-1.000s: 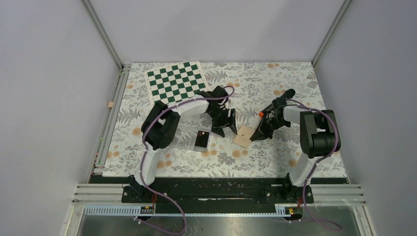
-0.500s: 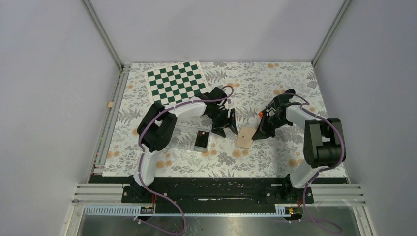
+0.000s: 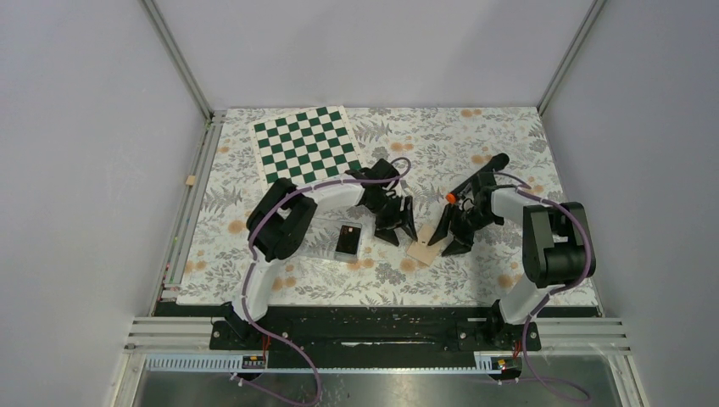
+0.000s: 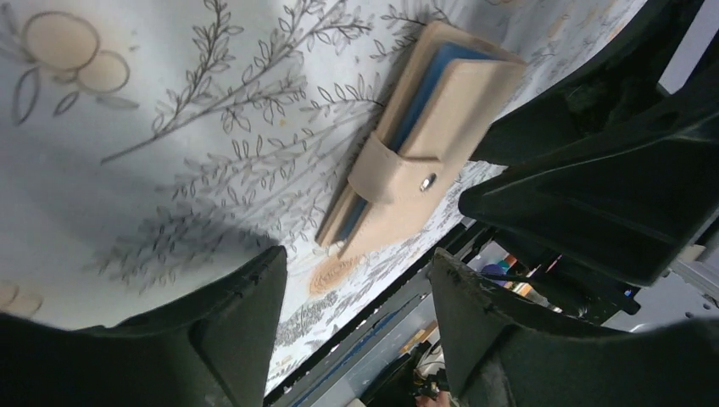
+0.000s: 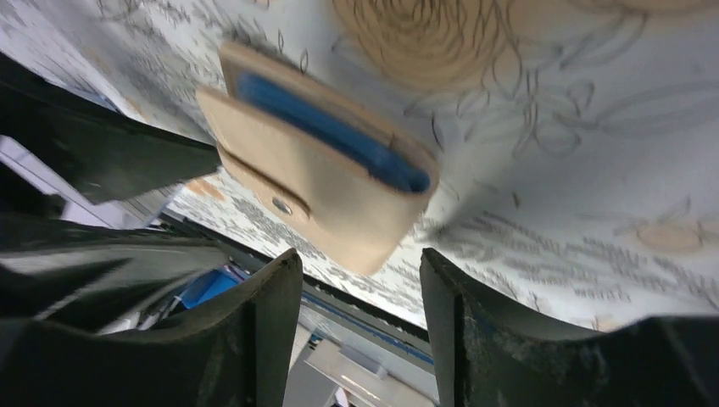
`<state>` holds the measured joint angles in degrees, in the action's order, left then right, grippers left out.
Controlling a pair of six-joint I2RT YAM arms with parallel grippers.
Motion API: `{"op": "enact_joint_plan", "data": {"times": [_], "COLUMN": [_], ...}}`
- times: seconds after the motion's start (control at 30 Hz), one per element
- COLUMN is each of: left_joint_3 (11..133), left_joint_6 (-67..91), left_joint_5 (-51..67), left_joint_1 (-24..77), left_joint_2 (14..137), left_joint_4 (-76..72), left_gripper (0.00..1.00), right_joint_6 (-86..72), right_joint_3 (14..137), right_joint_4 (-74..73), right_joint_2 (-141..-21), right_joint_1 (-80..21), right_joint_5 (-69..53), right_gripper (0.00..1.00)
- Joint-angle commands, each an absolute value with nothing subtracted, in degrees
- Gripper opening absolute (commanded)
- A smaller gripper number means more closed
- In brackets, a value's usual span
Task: Put the credit cards into the card holder
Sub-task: Open the card holder at the center of the board.
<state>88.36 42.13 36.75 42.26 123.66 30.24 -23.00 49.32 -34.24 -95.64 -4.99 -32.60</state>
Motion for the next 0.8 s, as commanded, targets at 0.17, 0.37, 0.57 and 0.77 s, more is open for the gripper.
{"op": "enact_joint_plan", "data": {"times": [0.17,0.37,0.57,0.77], "left_joint_3": [86.4,84.1,83.3,84.9], "left_joint_6": [47.3,47.9,46.6,42.1], "left_joint_5": [43.5,43.9,42.5,35.4], "left_joint_1": [43.3,43.3,43.3,43.1], "left_joint_2": [128.0,125.4,122.5,116.8], "left_joint_4": [21.4,18.9,19.4,25.2], "left_gripper": [0.47,0.24,0.31,0.53], "right_joint_6": [-32.7,-33.5,-31.6,-26.0], "right_joint_3": [45.2,44.0,45.4,49.6], "right_joint_4": [-18.2,-15.1,-19.0,-31.0], "right_joint_2": [-100.4,-94.9,-89.3,-85.1], "right_joint_1": [-5.4,-5.2,-5.2,-5.2], "right_joint_5": [-41.2,-43.0,-42.8,-37.8], "right_gripper": [0.58,0.20,0.00,0.00]}}
